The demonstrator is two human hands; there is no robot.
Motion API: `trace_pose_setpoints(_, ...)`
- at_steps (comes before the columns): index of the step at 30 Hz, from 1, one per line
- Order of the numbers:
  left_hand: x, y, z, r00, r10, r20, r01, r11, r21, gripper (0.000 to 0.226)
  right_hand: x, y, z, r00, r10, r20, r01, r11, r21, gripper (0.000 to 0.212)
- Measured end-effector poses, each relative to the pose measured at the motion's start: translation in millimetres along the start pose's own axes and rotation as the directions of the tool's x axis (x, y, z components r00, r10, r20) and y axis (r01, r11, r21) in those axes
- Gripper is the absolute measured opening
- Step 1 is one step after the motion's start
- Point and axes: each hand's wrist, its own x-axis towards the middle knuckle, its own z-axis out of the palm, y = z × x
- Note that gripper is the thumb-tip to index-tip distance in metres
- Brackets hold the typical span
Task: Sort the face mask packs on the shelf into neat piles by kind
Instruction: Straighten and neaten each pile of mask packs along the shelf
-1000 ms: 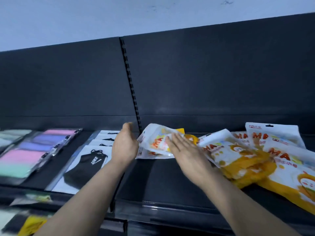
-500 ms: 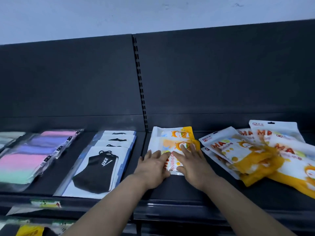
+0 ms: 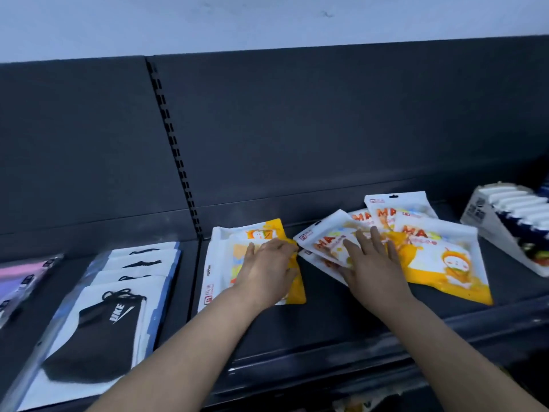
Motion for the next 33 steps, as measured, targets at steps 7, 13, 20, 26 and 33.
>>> trace_pose_setpoints(7, 49, 56, 38, 0.986, 0.168, -0.009, -0.166, 0.982, 0.094, 0.058, 1, 65, -1, 0.967, 0.083, 0.239, -0.102, 0.992, 0.069, 0.066)
trace_pose_setpoints(13, 84, 78, 47, 0.968, 0.251, 0.022, -0.247, 0.926, 0.285, 0.066, 6, 82, 0, 0.952, 0.014, 0.307, -0.058, 0.990, 0.132, 0.063)
trace_pose_setpoints(20, 71, 61, 11, 0.892, 0.084, -0.444, 0.031, 0.969, 0.245, 0.054, 26, 92, -16, 0.997, -0.064, 0.038, 0.049, 0.950, 0.309, 0.063)
trace_pose_setpoints(26, 21, 37, -18, 0.778, 0.017, -0.628, 0.255, 0.905, 0.341, 0.059, 18, 58, -4, 0.939, -0.296, 0.174, 0.290, 0.955, 0.063, 0.092)
trace_pose_setpoints(33, -50, 14, -5, 0.897, -0.042, -0.439, 0.238, 0.884, 0.403, 0.049, 27, 48, -2, 0.904, -0.137, 0.406, 0.166, 0.985, -0.038, 0.089)
